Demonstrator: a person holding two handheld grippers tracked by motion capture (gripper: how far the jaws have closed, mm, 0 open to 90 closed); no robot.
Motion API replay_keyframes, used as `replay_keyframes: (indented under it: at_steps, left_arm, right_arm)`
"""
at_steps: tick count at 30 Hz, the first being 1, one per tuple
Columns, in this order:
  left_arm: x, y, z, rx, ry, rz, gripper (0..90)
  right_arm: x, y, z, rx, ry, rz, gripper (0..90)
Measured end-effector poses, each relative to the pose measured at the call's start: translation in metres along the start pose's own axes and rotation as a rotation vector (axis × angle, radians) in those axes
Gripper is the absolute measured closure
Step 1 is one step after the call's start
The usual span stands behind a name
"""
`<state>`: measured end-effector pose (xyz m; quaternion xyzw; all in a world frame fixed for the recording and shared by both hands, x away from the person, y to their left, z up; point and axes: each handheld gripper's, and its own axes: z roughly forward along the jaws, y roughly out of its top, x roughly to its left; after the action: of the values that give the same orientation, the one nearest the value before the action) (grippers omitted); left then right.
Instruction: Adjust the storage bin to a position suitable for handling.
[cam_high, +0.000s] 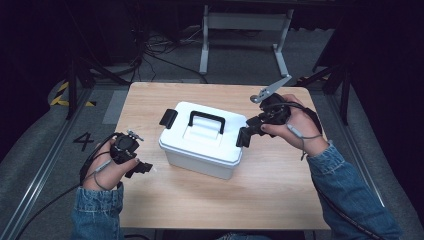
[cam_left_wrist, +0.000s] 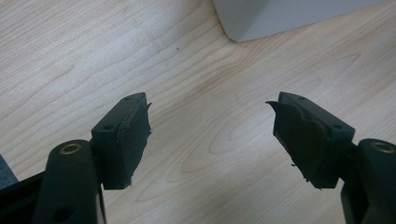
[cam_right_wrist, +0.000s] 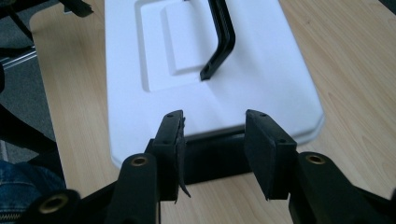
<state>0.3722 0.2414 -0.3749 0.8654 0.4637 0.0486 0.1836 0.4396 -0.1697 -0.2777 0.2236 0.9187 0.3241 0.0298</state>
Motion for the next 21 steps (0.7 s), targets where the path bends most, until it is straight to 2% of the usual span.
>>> replay_keyframes:
  at_steps: [1, 3, 6, 9, 10, 17, 21]
  left_arm:
    - [0.0, 0.001, 0.0, 0.001, 0.007, 0.007, 27.8]
    - [-0.001, 0.001, 0.001, -0.004, -0.005, -0.005, 27.6]
    - [0.0, 0.003, 0.001, -0.001, 0.006, 0.012, 27.3]
    - [0.0, 0.004, 0.003, -0.002, -0.001, 0.01, 27.2]
    - [-0.001, 0.004, 0.003, 0.001, -0.005, -0.003, 27.1]
    - [0.001, 0.004, 0.003, 0.0, 0.001, 0.01, 26.9]
    - [0.0, 0.004, 0.004, -0.007, -0.01, 0.002, 26.7]
  right_arm:
    - [-0.001, 0.004, 0.004, -0.003, 0.01, 0.003, 58.8]
    - [-0.003, 0.011, 0.01, -0.008, 0.015, 0.002, 58.8]
    - [-0.005, 0.02, 0.02, 0.003, 0.005, 0.002, 58.8]
    - [-0.007, 0.028, 0.03, 0.012, 0.004, -0.007, 58.5]
    - [-0.008, 0.03, 0.033, 0.015, 0.002, -0.012, 58.3]
    - [-0.014, 0.044, 0.054, 0.02, -0.002, -0.012, 58.1]
    - [-0.014, 0.049, 0.062, 0.025, 0.005, -0.015, 58.4]
